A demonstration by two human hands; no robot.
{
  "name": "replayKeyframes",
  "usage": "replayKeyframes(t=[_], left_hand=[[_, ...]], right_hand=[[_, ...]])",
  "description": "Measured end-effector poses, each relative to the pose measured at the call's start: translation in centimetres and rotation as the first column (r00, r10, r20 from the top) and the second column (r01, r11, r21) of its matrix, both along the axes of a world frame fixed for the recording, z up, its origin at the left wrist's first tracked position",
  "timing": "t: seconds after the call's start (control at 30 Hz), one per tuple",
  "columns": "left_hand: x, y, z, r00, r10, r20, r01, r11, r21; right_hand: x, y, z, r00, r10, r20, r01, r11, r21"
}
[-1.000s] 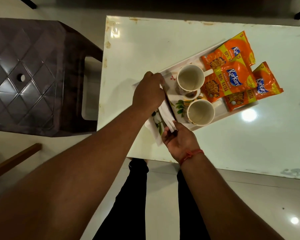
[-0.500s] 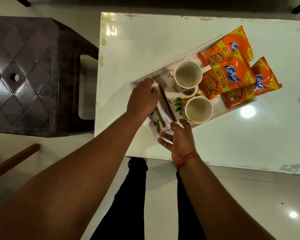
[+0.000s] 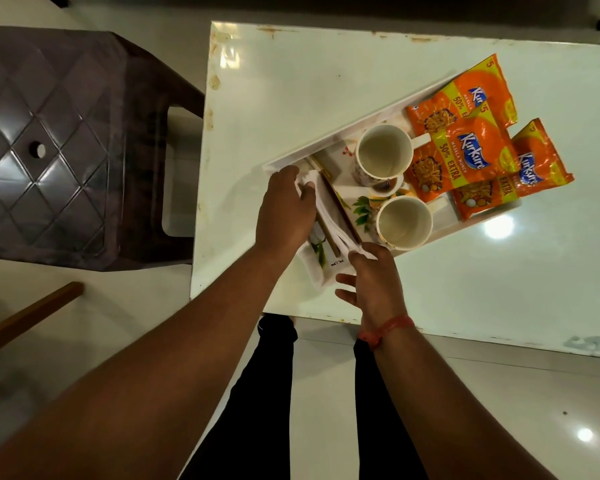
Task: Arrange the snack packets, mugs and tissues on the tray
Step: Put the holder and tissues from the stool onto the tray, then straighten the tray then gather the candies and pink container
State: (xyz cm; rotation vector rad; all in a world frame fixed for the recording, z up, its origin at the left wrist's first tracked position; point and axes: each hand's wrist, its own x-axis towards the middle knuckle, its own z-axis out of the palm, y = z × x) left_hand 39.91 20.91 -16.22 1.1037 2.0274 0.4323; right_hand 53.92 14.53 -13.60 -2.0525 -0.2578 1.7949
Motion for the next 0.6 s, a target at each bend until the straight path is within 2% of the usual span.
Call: replayKeyframes(t=[0.1,0.23,0.47,0.6], left_hand=[[0.8,-2.4,0.6,0.999,0.043,0.008,-0.043,0.999,0.029],[1.6,-5.7,0.9,0.991,0.134,0.001,-0.134,0.991,0.028],[2.8,-8.0,1.0,0.937,0.348,-0.020,-0.347,0.937,0.026],[3.4,-7.5,0.3,0.889,0.457,-0.014,-0.457,0.890,0.009]], right_hand=[[1.0,-1.3,0.5,0.956,0.226,0.187,-0.253,0.958,0.133],[2.8,-1.1,2.1,0.810,0.388,0.439,-0.548,0.768,0.332],[10.0,5.8,3.6,0.656,0.367,0.660,-0.746,0.450,0.491],[15.6,12.4,3.1,0.508,0.338,0.792,-0.851,0.335,0.403]])
